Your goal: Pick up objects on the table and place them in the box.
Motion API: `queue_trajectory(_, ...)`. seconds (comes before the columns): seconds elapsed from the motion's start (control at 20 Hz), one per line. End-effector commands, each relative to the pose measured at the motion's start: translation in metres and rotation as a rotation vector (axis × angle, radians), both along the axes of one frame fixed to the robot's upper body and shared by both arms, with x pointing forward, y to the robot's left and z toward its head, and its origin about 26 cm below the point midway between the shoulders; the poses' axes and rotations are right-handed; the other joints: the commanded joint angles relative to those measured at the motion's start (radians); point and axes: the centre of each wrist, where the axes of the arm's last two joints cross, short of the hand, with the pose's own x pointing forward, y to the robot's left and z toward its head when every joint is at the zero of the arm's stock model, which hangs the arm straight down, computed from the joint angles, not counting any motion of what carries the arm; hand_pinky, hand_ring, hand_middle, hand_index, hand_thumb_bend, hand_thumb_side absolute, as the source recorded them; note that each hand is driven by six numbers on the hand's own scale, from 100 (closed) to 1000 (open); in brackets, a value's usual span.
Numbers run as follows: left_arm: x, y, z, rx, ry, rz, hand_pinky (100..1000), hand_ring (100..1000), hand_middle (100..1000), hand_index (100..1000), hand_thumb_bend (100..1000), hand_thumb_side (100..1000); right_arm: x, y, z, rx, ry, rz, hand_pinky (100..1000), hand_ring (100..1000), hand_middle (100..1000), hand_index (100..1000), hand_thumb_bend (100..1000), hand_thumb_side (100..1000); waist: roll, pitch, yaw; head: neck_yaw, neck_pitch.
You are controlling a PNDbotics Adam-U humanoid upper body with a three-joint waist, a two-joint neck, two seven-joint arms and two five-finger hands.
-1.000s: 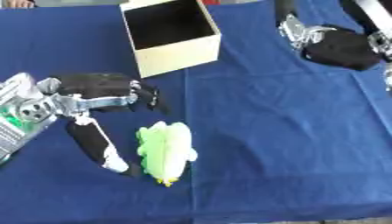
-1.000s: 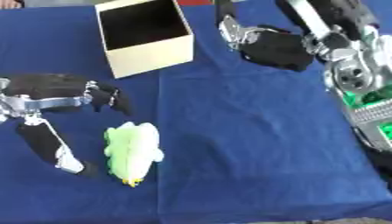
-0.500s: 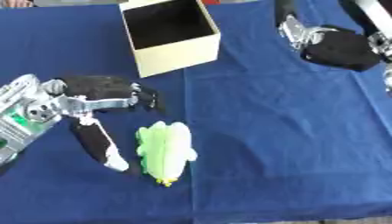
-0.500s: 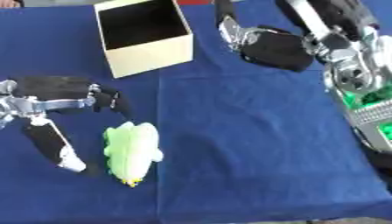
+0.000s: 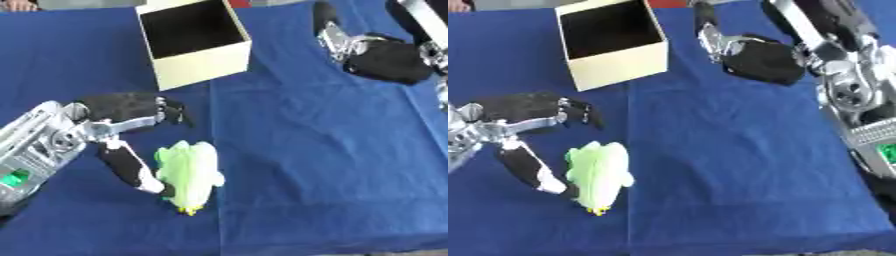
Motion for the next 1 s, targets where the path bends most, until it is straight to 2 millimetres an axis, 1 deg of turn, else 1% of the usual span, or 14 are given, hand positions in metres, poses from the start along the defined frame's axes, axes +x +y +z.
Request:
queue_trajectory(0.05,0.001,0.0,0.003,0.01,0.003,-0.013,661,796,821,876,651,393,-0.003,-0.002,0.008,0.012,-0.032,0.0,928,906,827,912,100,721,0.001,-0.013,-0.002,-0.002,-0.004)
queue_trajectory(0.4,0.007,-0.001,-0.008,0.019,0.068,-0.016,649,776,786,866,610,385,-0.003,-0.002,0.008,0.023,-0.037,0.005,928,905,826,913,100,717,0.001,-0.011,-0.006,0.0,-0.005)
queue_trajectory(0.55,0.011,-0.003,-0.013,0.026,0.084,-0.015,641,769,780,864,612,379,-0.003,-0.002,0.007,0.026,-0.036,0.009,928,905,826,913,100,716,0.001,-0.01,-0.006,0.001,-0.008)
queue_trajectory(0.7,0.013,-0.004,-0.017,0.026,0.09,-0.01,627,760,781,865,580,363,-0.003,-0.002,0.007,0.028,-0.036,0.011,928,905,825,911,100,716,0.0,-0.01,-0.005,0.002,-0.008)
queue_trajectory(0.75,0.014,-0.004,-0.019,0.025,0.094,-0.006,622,756,779,864,560,349,-0.003,-0.002,0.007,0.029,-0.036,0.011,928,905,825,911,100,716,0.0,-0.01,-0.004,0.003,-0.008)
queue_trajectory(0.8,0.015,-0.004,-0.021,0.024,0.098,-0.003,608,744,769,859,505,329,-0.003,-0.002,0.007,0.03,-0.036,0.012,929,904,825,912,100,716,-0.001,-0.009,-0.004,0.003,-0.009)
queue_trajectory(0.85,0.016,-0.004,-0.022,0.019,0.099,0.0,596,731,759,854,446,330,-0.003,-0.002,0.007,0.033,-0.036,0.013,929,904,825,912,100,717,-0.001,-0.009,-0.004,0.004,-0.009)
queue_trajectory(1.0,0.016,-0.004,-0.023,-0.001,0.087,0.006,538,671,696,817,411,341,-0.003,-0.002,0.006,0.035,-0.033,0.013,929,904,825,912,100,719,-0.002,-0.007,-0.005,0.002,-0.01)
